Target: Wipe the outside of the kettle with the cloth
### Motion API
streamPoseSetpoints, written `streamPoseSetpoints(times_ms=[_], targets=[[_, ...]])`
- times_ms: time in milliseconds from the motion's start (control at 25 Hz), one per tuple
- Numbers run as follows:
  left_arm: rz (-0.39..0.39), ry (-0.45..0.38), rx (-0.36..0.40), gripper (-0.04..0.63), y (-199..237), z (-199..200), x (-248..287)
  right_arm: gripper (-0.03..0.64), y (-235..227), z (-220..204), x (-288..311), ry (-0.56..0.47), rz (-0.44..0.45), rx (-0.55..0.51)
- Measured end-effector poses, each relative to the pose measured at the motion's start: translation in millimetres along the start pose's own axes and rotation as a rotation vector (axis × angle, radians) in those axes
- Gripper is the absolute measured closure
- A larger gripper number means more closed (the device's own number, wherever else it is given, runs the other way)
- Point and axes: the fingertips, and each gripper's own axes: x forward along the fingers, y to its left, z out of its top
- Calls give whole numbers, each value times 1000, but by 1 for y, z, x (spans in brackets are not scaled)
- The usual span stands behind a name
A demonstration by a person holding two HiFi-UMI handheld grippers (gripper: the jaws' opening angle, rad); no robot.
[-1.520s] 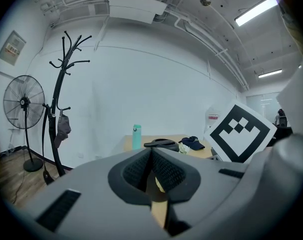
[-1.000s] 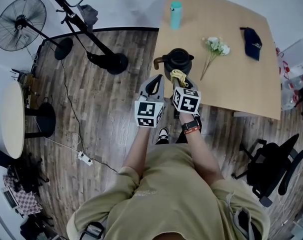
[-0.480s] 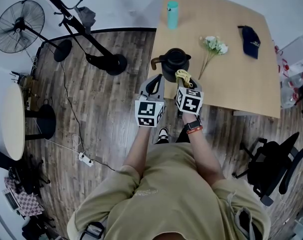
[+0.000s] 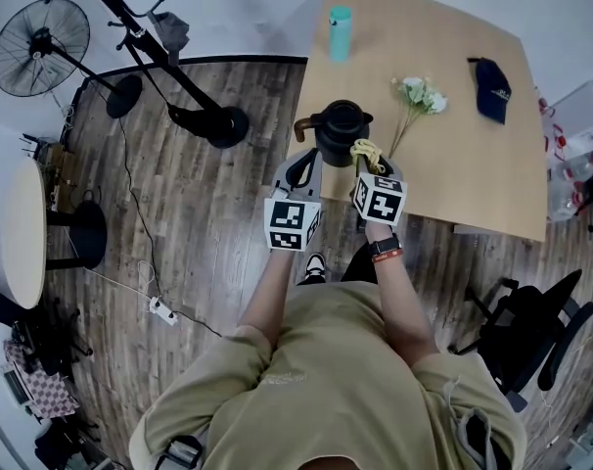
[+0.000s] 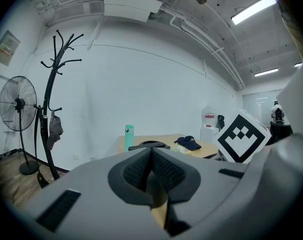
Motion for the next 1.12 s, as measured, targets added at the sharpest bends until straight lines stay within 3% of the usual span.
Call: streamPoseSetpoints(times_ms=[200,480,1120], targets=[[22,7,-4,574,2,-3,6,477,-17,7,9,9,-2,-41],[45,15,-6,574,1,-2,13,477,-31,18,23,29,20,-196],[61,18,2,574,5,0,12,479,-46,31,48,53,62,-219]])
